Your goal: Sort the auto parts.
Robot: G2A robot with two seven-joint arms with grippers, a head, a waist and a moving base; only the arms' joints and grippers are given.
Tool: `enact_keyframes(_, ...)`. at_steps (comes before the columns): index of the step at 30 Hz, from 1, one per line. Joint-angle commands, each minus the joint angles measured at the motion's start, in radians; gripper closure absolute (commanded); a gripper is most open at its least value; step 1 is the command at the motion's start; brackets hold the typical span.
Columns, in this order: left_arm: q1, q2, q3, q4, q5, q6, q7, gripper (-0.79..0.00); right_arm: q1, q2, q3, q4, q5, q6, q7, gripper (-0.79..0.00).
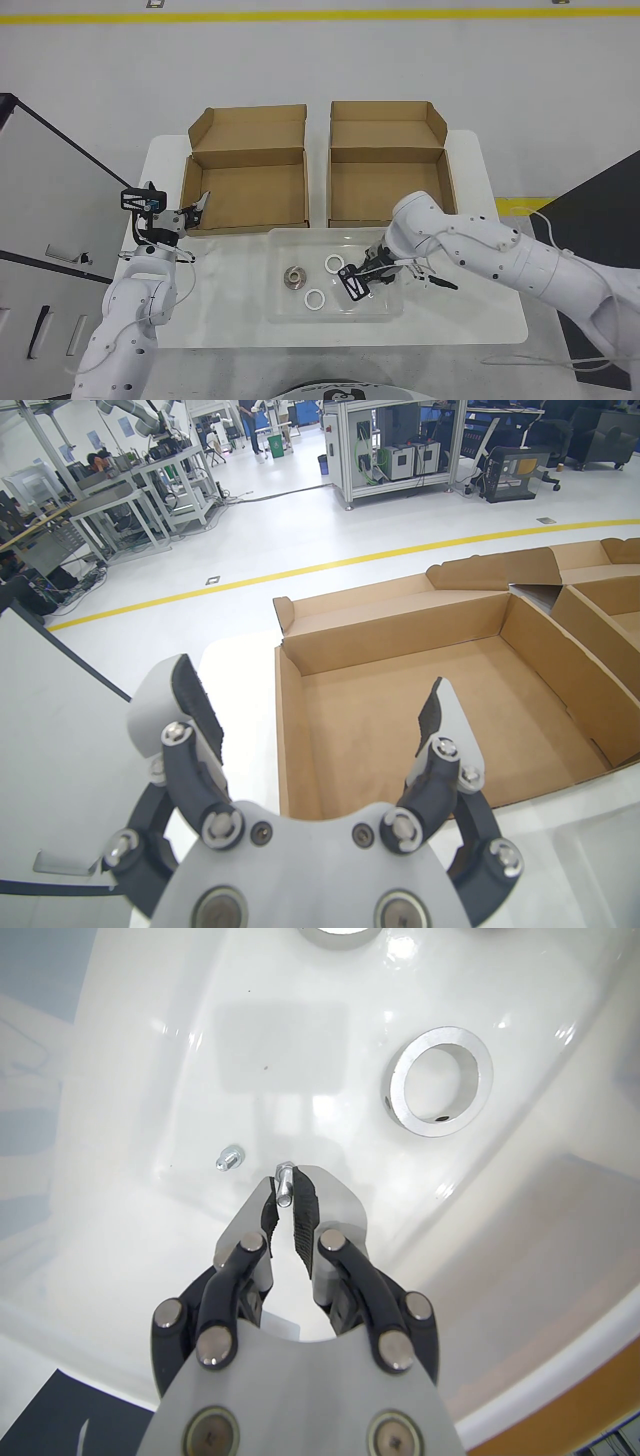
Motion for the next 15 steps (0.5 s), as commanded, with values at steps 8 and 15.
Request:
enact_keyframes(8,0.0,0.0,0.0,0.0,0.0,0.0,0.0,-0.785,0.053,0.016,0.0,-0.013,0.077,0.0,0.0,0.0)
enact_keyframes(15,0.0,0.0,0.0,0.0,0.0,0.0,0.0,-0.785,0.109,0.067,0.0,-0.06,0.208,0.0,0.0,0.0)
